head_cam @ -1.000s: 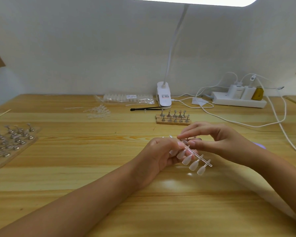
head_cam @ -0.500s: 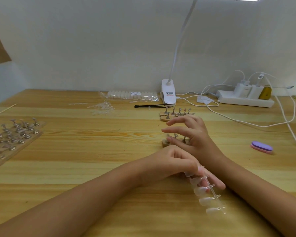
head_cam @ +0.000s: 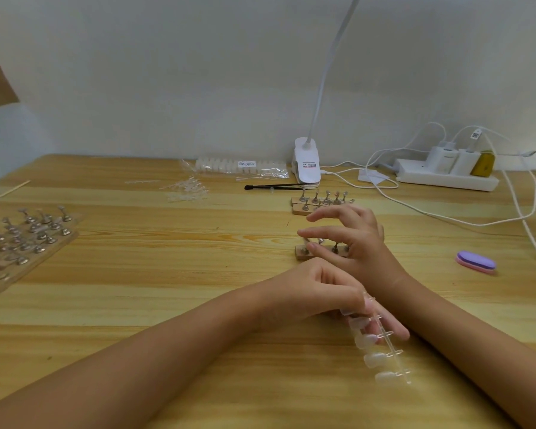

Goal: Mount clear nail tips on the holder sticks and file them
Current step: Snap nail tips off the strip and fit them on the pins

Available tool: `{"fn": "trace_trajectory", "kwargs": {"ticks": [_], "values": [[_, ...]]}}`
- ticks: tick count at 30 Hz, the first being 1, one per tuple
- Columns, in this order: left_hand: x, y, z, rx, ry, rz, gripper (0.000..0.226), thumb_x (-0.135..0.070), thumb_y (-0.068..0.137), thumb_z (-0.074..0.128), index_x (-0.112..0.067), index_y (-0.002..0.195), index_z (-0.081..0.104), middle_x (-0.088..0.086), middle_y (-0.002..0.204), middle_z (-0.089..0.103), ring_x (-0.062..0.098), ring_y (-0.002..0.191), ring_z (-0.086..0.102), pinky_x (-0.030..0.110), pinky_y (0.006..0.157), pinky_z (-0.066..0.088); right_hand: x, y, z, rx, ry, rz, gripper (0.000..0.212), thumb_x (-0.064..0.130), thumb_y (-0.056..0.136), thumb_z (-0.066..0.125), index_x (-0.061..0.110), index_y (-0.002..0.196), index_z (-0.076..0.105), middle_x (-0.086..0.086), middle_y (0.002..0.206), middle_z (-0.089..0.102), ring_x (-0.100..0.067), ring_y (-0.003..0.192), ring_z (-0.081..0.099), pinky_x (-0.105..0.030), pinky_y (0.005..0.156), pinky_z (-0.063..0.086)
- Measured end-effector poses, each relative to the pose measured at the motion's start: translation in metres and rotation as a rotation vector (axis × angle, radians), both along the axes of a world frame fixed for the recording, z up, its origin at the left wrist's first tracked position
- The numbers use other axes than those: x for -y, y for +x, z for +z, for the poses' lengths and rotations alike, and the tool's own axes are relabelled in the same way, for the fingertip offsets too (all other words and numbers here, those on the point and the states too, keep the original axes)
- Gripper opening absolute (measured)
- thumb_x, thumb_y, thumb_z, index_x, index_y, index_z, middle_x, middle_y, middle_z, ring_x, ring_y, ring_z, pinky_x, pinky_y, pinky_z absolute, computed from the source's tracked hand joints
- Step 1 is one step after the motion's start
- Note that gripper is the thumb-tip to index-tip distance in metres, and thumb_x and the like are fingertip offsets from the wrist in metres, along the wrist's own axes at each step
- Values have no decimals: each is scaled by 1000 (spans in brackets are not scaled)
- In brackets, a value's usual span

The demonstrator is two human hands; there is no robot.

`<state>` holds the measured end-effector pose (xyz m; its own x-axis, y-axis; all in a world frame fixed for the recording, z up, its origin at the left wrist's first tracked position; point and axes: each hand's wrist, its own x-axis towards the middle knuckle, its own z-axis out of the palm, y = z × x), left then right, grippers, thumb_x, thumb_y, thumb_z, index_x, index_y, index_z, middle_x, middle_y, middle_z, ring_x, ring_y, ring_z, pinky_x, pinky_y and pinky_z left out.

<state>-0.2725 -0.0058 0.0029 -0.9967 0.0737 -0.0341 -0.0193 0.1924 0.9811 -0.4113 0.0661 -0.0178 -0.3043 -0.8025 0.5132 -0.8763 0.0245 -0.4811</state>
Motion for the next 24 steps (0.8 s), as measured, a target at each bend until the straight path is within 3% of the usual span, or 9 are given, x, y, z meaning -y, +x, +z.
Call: {"fn": "trace_trajectory", "kwargs": {"ticks": [2, 5, 9, 12, 14, 15, 17, 20, 24], "values": [[1, -1, -2, -3, 5, 13, 37, -14, 89, 49, 21, 89, 62, 35, 117, 63, 48, 116, 53, 49, 107, 39, 1, -1, 0, 10, 25, -8, 20, 28, 86, 69, 37, 104, 72, 23, 120, 51, -7, 129, 25, -38, 106, 16], [2, -3, -3, -8, 19, 4, 29, -14, 90, 49, 8, 89, 69, 34, 117, 63, 44, 113, 56, 46, 103, 42, 1, -2, -1, 6, 40, -14, 21, 31, 85, 69, 44, 103, 67, 24, 118, 51, -6, 129, 24, -36, 106, 13], [3, -4, -3, -22, 127, -22, 29, -16, 89, 51, -14, 79, 77, 21, 106, 71, 14, 92, 61, 23, 83, 47, 0, -2, 0, 41, 53, -7, 24, 40, 83, 66, 52, 104, 60, 25, 119, 50, -5, 129, 24, -35, 108, 12], [17, -2, 5, -22, 330, -70, 32, -30, 86, 49, -19, 90, 78, 1, 90, 70, 5, 81, 59, 17, 76, 48, -3, -2, 4, 133, -15, -39, 39, 34, 83, 71, 53, 111, 53, 19, 123, 51, -13, 126, 33, -42, 111, 23], [36, 1, 11, -92, 457, 31, 25, -32, 88, 53, -24, 82, 76, -9, 82, 66, 3, 75, 59, 18, 76, 49, -10, -5, 10, 224, -89, -71, 42, 29, 83, 71, 53, 112, 53, 19, 120, 53, -13, 122, 38, -37, 108, 30], [49, 2, 15, -123, 487, 174, 23, -32, 89, 57, -22, 80, 75, -6, 82, 65, 5, 75, 60, 20, 75, 50, -15, -8, 12, 263, -109, -84, 39, 29, 84, 69, 53, 111, 54, 21, 120, 53, -10, 121, 38, -30, 105, 31], [76, 5, 12, -180, 295, 517, 27, -30, 97, 55, -16, 97, 77, -2, 95, 71, 7, 86, 66, 20, 76, 53, -26, -18, 16, 303, -116, -117, 32, 28, 89, 66, 51, 110, 57, 23, 121, 54, -4, 121, 36, -18, 99, 28], [106, 11, -5, -174, -300, 860, 26, -20, 101, 51, -24, 99, 76, -10, 111, 71, 8, 113, 62, 22, 96, 46, -42, -35, 17, 329, -93, -203, 30, 22, 93, 63, 44, 112, 59, 27, 119, 54, -4, 126, 34, -28, 103, 29], [120, 7, -24, -57, -439, 949, 21, -22, 97, 58, -28, 94, 77, -10, 130, 60, 18, 132, 39, 30, 112, 25, -56, -45, 7, 348, 41, -301, 38, 22, 93, 63, 40, 123, 50, 21, 113, 59, -12, 125, 39, -41, 107, 34]]}}
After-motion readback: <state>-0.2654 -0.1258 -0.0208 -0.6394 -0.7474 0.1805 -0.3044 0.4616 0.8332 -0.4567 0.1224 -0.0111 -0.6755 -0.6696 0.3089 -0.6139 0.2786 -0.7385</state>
